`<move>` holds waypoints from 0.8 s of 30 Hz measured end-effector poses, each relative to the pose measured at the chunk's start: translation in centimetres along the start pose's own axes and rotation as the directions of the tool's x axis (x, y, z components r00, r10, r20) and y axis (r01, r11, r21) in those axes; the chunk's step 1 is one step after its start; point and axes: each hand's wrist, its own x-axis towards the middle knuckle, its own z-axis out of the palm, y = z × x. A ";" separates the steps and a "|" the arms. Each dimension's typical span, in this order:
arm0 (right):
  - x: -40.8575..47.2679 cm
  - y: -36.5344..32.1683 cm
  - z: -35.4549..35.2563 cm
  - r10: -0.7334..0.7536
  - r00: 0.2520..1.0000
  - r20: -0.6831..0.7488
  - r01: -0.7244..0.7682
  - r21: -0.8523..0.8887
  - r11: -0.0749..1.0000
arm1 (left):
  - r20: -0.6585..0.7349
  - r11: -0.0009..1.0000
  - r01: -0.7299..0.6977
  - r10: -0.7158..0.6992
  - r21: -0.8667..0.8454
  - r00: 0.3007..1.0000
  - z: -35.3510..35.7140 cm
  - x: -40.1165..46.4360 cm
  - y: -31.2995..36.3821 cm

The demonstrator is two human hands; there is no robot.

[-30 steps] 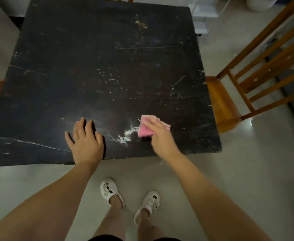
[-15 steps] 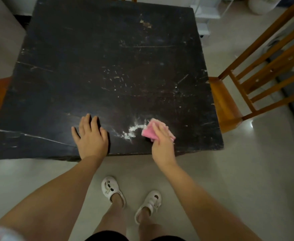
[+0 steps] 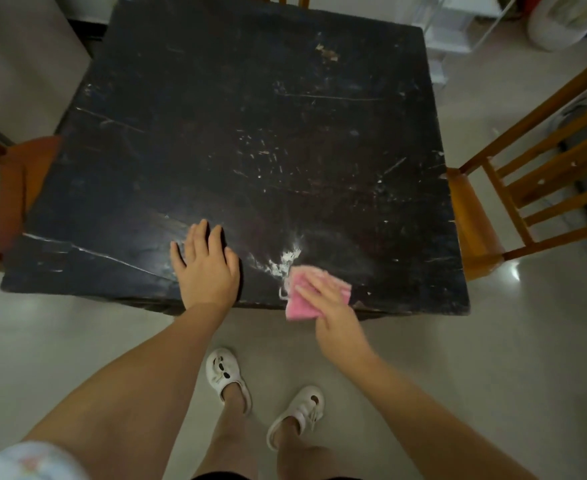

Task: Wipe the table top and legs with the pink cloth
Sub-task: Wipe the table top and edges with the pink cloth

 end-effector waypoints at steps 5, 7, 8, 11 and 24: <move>9.6 1.0 -6.9 0.201 0.976 -0.087 -0.142 0.446 0.884 | 0.001 1.000 0.008 -0.008 0.003 1.000 0.0 0.0 0.0; 14.5 2.4 -8.1 0.231 0.970 -0.077 -0.207 0.238 0.949 | -0.009 1.000 0.002 -0.002 0.010 1.000 0.2 0.0 0.0; 15.8 2.8 -7.8 0.211 0.974 -0.079 -0.205 0.083 0.975 | -0.016 1.000 0.003 -0.003 0.012 1.000 0.3 0.0 -0.1; 14.1 1.6 -4.5 0.001 1.000 0.018 0.002 -0.138 0.990 | -0.043 1.000 0.003 -0.003 0.007 0.999 0.5 0.1 -0.2; 13.7 -4.2 -4.7 -0.151 0.978 0.147 0.134 0.116 0.984 | -0.080 0.989 -0.010 -0.002 -0.146 0.997 0.0 -0.1 -0.3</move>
